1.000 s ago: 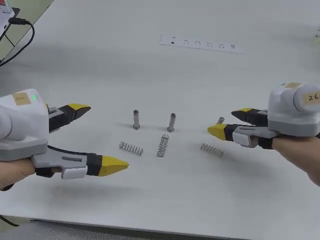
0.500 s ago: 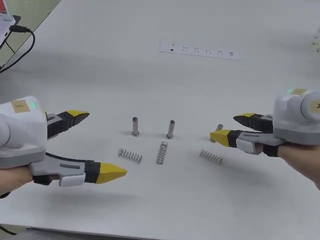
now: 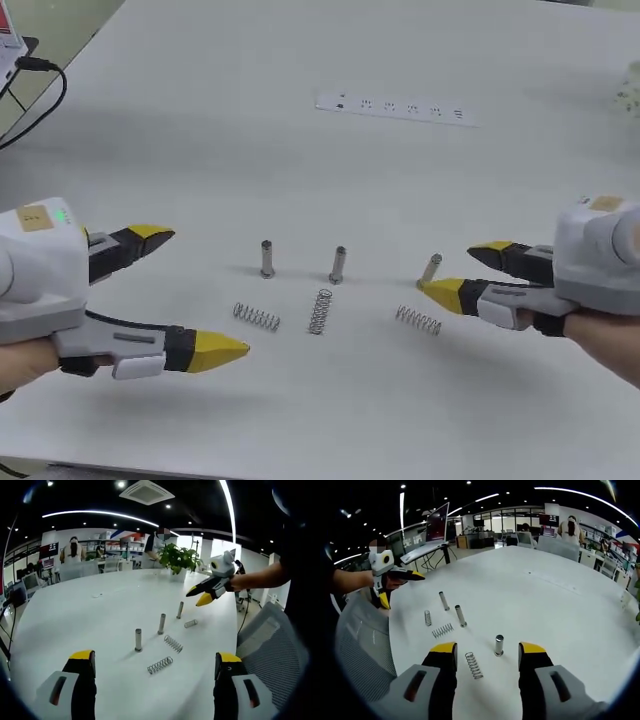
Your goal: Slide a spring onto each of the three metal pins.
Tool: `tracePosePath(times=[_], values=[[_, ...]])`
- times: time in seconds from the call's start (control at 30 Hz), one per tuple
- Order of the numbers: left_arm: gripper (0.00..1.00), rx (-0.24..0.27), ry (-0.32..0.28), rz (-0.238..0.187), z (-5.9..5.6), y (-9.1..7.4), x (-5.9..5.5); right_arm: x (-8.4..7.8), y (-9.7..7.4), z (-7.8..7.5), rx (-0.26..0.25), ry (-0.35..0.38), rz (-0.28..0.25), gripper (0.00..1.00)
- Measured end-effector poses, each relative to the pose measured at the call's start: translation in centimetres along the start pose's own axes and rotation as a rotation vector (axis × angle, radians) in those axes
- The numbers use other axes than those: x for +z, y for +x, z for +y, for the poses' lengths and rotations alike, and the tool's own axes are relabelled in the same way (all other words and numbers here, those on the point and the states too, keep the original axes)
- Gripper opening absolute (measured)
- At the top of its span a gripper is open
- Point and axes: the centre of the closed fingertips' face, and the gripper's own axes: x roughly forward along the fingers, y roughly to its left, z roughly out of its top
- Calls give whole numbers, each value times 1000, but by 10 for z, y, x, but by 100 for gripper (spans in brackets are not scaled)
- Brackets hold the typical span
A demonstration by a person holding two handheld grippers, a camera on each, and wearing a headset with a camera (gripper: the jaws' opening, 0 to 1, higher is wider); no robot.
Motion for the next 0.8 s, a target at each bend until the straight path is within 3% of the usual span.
tracePosePath(times=[0.47,0.73,0.8], values=[[97,6,-3,-7,2,-2,0,-16,-6,12,26,-41,41,45],[97,4,-3,-5,2,-2,-1,-26,0,19,58,-114,92,41],[97,3,-4,-4,1,-2,-1,-32,2,20,63,-126,126,41]])
